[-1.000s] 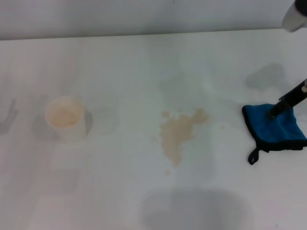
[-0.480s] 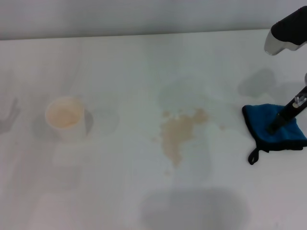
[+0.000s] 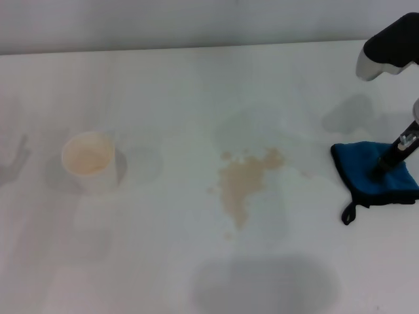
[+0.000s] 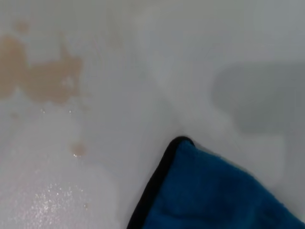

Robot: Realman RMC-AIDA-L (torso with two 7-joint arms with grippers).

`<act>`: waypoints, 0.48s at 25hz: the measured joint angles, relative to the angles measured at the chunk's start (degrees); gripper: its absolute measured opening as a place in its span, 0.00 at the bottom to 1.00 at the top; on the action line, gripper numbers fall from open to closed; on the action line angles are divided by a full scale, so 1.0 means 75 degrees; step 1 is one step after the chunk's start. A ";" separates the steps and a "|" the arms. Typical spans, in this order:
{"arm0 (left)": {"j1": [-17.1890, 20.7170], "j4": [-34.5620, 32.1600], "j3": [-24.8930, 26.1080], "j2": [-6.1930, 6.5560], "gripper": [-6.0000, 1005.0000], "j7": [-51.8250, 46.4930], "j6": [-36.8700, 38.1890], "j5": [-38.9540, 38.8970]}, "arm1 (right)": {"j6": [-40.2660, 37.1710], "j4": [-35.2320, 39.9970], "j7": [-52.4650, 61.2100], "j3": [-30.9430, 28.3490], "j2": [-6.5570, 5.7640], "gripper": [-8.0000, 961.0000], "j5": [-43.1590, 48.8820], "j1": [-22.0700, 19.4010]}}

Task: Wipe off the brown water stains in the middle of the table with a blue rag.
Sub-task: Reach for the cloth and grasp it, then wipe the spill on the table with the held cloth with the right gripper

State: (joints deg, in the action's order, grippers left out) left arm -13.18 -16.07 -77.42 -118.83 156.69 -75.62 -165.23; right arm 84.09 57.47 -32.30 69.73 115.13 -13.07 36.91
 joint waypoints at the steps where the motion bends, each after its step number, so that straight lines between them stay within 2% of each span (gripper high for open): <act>1: 0.0000 0.0000 -0.0001 -0.0003 0.88 -0.0009 -0.0001 0.0000 | -0.0007 -0.0005 0.0003 0.0028 0.0003 0.69 0.0002 0.0000; 5: 0.0005 -0.0002 -0.0016 -0.0015 0.88 -0.0013 -0.0010 0.0000 | -0.0072 -0.0001 0.0095 0.0185 0.0026 0.63 0.0012 -0.0013; 10: 0.0032 -0.0002 -0.0027 -0.0014 0.88 -0.0016 -0.0028 0.0000 | -0.0140 0.0085 0.0188 0.0426 0.0032 0.49 0.0005 -0.0040; 12: 0.0037 -0.0002 -0.0027 -0.0012 0.88 -0.0016 -0.0029 0.0000 | -0.0169 0.0151 0.0193 0.0518 0.0039 0.48 -0.0022 -0.0064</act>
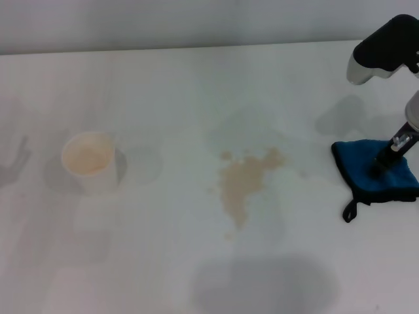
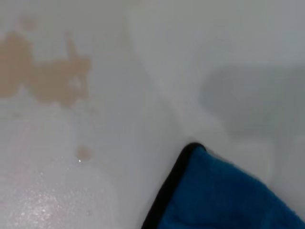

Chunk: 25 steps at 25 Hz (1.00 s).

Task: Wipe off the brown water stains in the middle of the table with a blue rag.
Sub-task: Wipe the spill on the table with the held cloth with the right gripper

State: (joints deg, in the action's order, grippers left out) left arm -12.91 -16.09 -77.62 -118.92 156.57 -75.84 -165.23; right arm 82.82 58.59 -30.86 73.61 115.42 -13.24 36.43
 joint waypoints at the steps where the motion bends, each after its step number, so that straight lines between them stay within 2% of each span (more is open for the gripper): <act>1: 0.0000 0.0000 0.0000 0.0001 0.88 0.0001 -0.0001 0.0000 | -0.0006 0.0041 0.0003 0.0035 0.0003 0.47 -0.0023 -0.0014; 4: -0.0001 0.0000 0.0007 0.0001 0.88 0.0000 -0.0001 0.0000 | -0.0005 0.0137 0.0007 0.0089 0.0005 0.45 -0.0057 -0.0031; 12: -0.0001 0.0000 0.0015 0.0001 0.88 0.0000 0.0009 0.0000 | 0.0026 0.0177 -0.0083 0.0158 0.0009 0.27 -0.0081 -0.0012; 17: -0.0002 0.0000 0.0023 0.0001 0.88 0.0001 -0.0002 0.0000 | 0.0037 0.0133 -0.0165 0.0258 0.0009 0.07 -0.0120 0.0034; 25: -0.0011 0.0001 0.0002 0.0001 0.88 0.0010 -0.0002 -0.0001 | 0.0088 0.0109 -0.0227 0.0782 0.0010 0.04 -0.0655 0.0303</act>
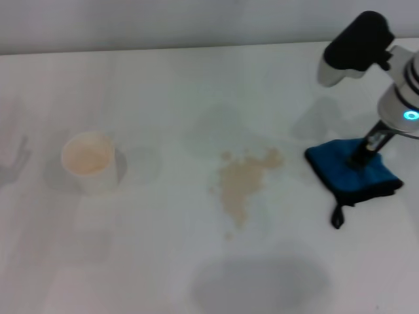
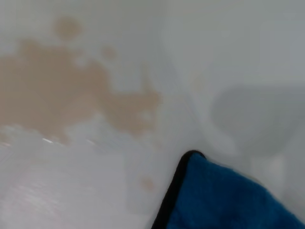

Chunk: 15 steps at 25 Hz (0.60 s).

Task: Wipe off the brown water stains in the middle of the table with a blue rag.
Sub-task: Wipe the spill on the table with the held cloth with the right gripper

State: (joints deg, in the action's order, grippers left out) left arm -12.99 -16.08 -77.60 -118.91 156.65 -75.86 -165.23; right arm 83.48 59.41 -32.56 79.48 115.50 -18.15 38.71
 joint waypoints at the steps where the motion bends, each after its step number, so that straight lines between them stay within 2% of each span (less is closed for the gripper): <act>1: -0.0001 0.0000 -0.0001 0.0000 0.88 0.0001 0.0000 0.0000 | -0.0005 -0.0003 0.0009 0.0128 0.0001 0.04 -0.0105 0.0059; 9: -0.0026 0.0003 -0.0001 -0.0004 0.88 0.0006 -0.0035 0.0005 | -0.0180 -0.0151 0.0146 0.1219 0.0066 0.04 -0.0969 0.0653; 15: -0.0036 0.0014 -0.0001 -0.0012 0.88 0.0008 -0.0035 0.0012 | -0.0221 -0.0309 0.0160 0.2554 0.0083 0.03 -0.1847 0.1048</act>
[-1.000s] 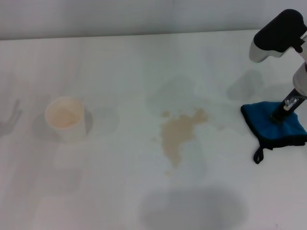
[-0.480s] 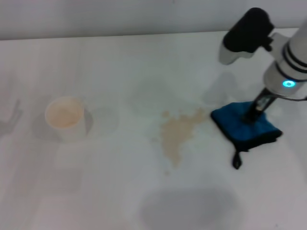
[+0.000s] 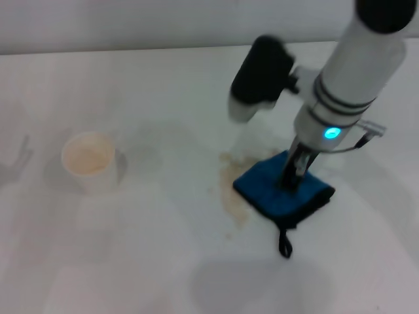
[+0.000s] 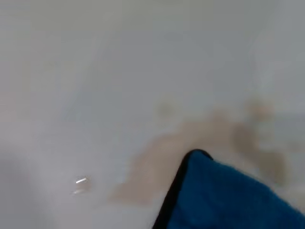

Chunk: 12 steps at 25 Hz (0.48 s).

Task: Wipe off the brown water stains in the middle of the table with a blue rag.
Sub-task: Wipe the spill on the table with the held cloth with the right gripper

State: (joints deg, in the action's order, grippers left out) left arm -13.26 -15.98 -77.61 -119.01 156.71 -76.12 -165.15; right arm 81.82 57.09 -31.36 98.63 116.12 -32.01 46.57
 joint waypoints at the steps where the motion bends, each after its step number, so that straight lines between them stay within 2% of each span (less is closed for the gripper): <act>1: -0.0006 0.0000 0.0000 0.0000 0.88 0.0000 0.0000 0.0000 | 0.0046 0.0013 -0.0067 0.0301 -0.0002 0.03 -0.0196 0.0041; 2: -0.0006 0.0000 0.0000 0.0000 0.88 0.0000 0.0000 0.0000 | 0.0215 0.0069 -0.0212 0.0710 -0.0001 0.03 -0.0617 0.0122; 7: -0.0117 0.0000 -0.0008 0.0000 0.88 0.0010 0.0039 0.0001 | 0.0709 0.0353 -0.0449 0.1078 -0.0002 0.03 -0.1262 0.0172; 12: -0.0185 -0.0001 -0.0023 0.0000 0.88 0.0011 0.0017 0.0003 | 0.1284 0.1318 -0.0867 0.1858 -0.0004 0.03 -0.1647 -0.0094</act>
State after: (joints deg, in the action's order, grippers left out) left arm -14.65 -15.99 -77.78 -119.00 156.79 -76.00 -165.12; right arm 91.45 66.98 -37.86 112.56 116.09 -44.36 45.86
